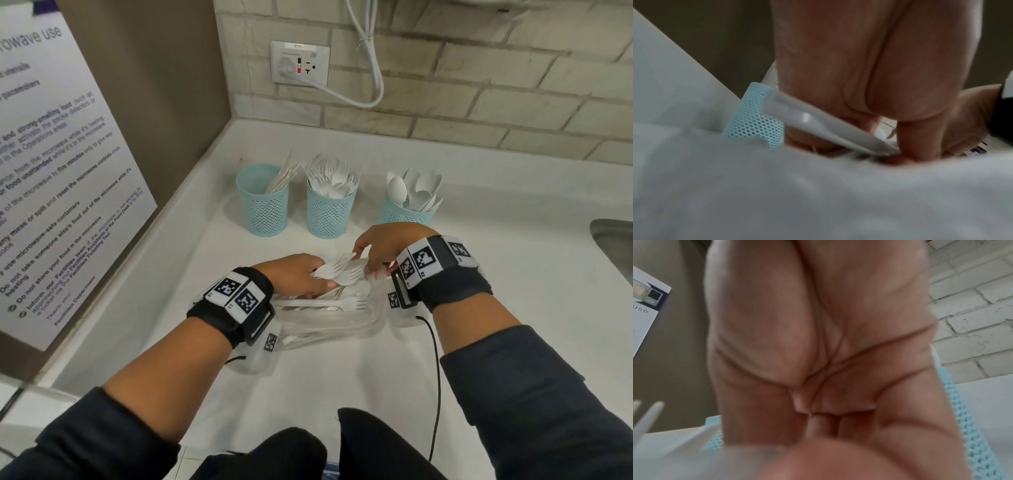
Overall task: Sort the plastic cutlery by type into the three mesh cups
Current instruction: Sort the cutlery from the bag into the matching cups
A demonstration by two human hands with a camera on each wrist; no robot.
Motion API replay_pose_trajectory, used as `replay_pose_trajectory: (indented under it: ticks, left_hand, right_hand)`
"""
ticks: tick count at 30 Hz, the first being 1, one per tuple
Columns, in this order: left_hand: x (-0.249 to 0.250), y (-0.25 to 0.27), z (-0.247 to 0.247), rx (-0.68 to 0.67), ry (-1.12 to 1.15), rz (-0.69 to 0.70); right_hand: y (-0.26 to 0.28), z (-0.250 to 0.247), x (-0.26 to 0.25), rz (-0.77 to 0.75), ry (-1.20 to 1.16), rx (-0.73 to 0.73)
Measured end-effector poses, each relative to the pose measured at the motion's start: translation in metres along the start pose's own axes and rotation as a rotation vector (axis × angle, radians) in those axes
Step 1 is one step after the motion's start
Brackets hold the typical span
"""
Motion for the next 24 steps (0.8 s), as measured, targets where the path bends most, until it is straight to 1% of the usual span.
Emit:
replay_pose_trajectory:
  ticks: [3, 6, 8, 11, 13, 17, 18, 20, 22, 24]
  left_hand:
    - [0.004, -0.003, 0.006, 0.025, -0.134, 0.004]
    - [0.006, -0.007, 0.009, 0.092, -0.195, -0.014]
    - [0.007, -0.008, 0.009, 0.113, -0.217, -0.027]
    - [0.008, -0.010, 0.009, 0.134, -0.225, -0.023]
    - [0.009, -0.011, 0.009, 0.156, -0.226, -0.016]
    - [0.011, -0.007, 0.000, 0.274, -0.081, -0.010]
    - [0.013, -0.008, -0.002, 0.279, -0.031, -0.001]
    - [0.017, -0.011, 0.002, 0.232, 0.016, 0.015]
    - [0.021, -0.013, 0.010, 0.178, -0.024, 0.013]
    - [0.025, -0.014, 0.015, 0.159, -0.083, 0.014]
  right_hand:
    - [-0.001, 0.001, 0.001, 0.011, -0.034, -0.031]
    - [-0.001, 0.002, -0.001, 0.007, -0.032, -0.049]
    - [-0.001, 0.002, -0.001, 0.004, -0.017, -0.059]
    - [-0.001, 0.005, 0.000, 0.015, -0.010, -0.090]
    - [-0.001, 0.004, 0.002, 0.015, 0.018, -0.083]
    - [0.000, 0.003, 0.006, 0.000, 0.045, -0.078]
    - [0.000, 0.003, 0.007, 0.002, 0.048, -0.075]
    - [0.001, 0.003, 0.006, 0.003, 0.060, -0.065]
    - [0.001, 0.003, 0.005, 0.009, 0.053, -0.075]
    - [0.001, 0.004, 0.006, 0.020, 0.056, -0.082]
Point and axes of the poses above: each hand's wrist, its own y-axis away from the middle knuckle, its own z-axis out of the palm, x = y × z, the point moved 8 cm from there along -y, towards the middle knuckle, and after that the axes turned 12 degrees about -y, right-handed, at the moved point
